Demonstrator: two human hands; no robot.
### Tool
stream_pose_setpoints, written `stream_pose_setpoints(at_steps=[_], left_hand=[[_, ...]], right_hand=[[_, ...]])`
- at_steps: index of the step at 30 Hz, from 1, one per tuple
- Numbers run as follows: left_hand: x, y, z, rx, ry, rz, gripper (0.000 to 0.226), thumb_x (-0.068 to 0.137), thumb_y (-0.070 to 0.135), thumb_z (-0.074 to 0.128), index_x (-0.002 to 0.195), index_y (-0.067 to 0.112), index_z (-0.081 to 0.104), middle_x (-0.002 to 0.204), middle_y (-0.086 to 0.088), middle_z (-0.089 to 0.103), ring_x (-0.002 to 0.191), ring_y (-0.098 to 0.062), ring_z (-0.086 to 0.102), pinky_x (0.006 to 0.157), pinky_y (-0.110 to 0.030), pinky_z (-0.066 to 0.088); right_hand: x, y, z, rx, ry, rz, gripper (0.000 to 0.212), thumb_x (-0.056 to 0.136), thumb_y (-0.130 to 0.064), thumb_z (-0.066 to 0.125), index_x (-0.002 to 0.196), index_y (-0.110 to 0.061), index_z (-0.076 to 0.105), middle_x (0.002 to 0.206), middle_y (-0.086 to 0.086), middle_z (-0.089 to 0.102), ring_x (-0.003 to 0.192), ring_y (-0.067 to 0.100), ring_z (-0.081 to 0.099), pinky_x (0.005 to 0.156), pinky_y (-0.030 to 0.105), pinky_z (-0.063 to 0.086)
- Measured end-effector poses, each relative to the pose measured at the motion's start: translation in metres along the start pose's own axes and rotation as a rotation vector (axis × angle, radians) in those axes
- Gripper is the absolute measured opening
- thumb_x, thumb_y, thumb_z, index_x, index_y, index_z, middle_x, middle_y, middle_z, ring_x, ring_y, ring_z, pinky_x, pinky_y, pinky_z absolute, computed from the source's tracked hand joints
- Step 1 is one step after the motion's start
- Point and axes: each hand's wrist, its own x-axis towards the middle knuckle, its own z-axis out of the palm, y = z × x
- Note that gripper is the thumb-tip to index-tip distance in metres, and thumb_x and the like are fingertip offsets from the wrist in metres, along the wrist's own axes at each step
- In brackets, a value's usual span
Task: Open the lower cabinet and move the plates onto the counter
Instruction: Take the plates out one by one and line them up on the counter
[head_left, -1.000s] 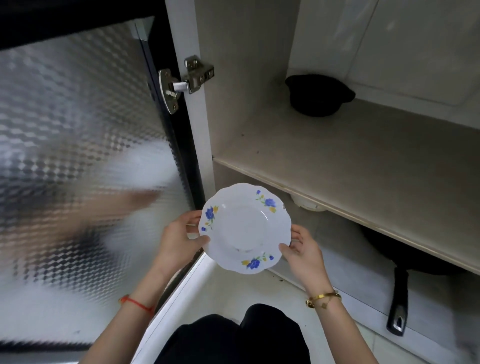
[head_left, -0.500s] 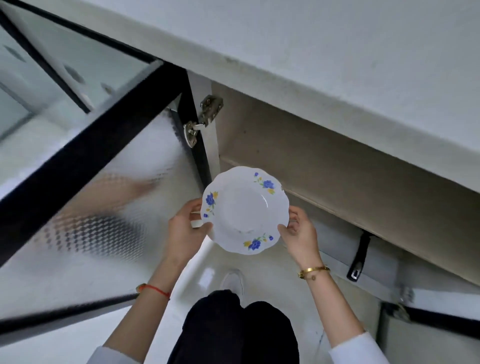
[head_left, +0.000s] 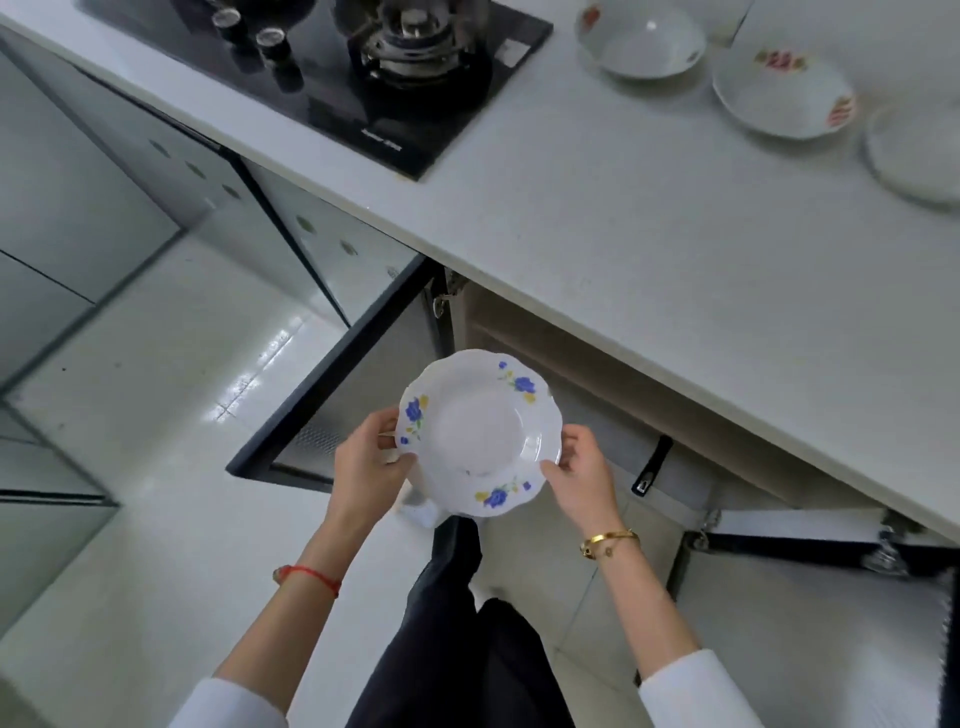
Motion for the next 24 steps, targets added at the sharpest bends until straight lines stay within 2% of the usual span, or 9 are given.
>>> stream_pose_setpoints(at_steps=[5,10,14,16,19,24], left_hand=[[-0.038,0.065,-0.035,-0.005,0.015,0.058,0.048,0.075,0.003,0.070,0.118,0.020,0.060,0.106,0.009,0.064,0.093,-0.007,0.059,0.069,0.000,0.037],[-0.050,0.121,-0.045,0.000,-0.024,0.177,0.051,0.074,0.003,0.070,0.121,0.022,0.060,0.105,0.013,0.064,0.089,0.008,0.057,0.069,0.001,0.039],[-0.041,0.161,-0.036,-0.025,-0.094,0.252,0.052,0.074,0.001,0.068,0.121,0.021,0.060,0.099,0.018,0.065,0.084,0.013,0.058,0.068,0.003,0.041],[-0.030,0.181,-0.028,-0.024,-0.124,0.283,0.052,0.073,0.001,0.068,0.120,0.021,0.061,0.094,0.021,0.065,0.081,0.014,0.059,0.066,0.004,0.040],[-0.008,0.210,-0.012,-0.002,-0.171,0.361,0.051,0.072,0.000,0.067,0.119,0.016,0.062,0.091,0.013,0.066,0.077,0.014,0.060,0.065,0.004,0.040],[0.032,0.261,0.022,0.037,-0.289,0.475,0.049,0.075,0.001,0.068,0.122,0.012,0.059,0.105,0.003,0.067,0.086,-0.011,0.061,0.067,-0.005,0.040]], right_hand=[[-0.050,-0.060,-0.039,0.044,0.024,-0.076,0.036,0.080,0.001,0.063,0.108,-0.016,0.050,0.108,0.003,0.062,0.097,0.019,0.063,0.080,0.024,0.051],[-0.077,-0.097,-0.083,0.057,0.112,-0.114,0.038,0.079,0.003,0.062,0.112,-0.013,0.051,0.110,0.004,0.063,0.100,0.022,0.063,0.088,0.036,0.053],[-0.081,-0.114,-0.114,0.076,0.196,-0.127,0.038,0.079,-0.001,0.063,0.107,-0.022,0.051,0.102,-0.009,0.061,0.096,0.014,0.063,0.086,0.033,0.053],[-0.077,-0.119,-0.128,0.090,0.254,-0.122,0.037,0.078,0.000,0.063,0.106,-0.020,0.051,0.100,-0.010,0.061,0.093,0.014,0.063,0.082,0.031,0.054],[-0.066,-0.127,-0.149,0.118,0.337,-0.110,0.035,0.078,-0.001,0.063,0.106,-0.019,0.052,0.101,-0.006,0.061,0.090,0.014,0.062,0.076,0.027,0.052],[-0.045,-0.139,-0.183,0.154,0.500,-0.084,0.035,0.078,0.001,0.061,0.107,-0.016,0.052,0.102,-0.002,0.060,0.091,0.017,0.060,0.076,0.029,0.053]])
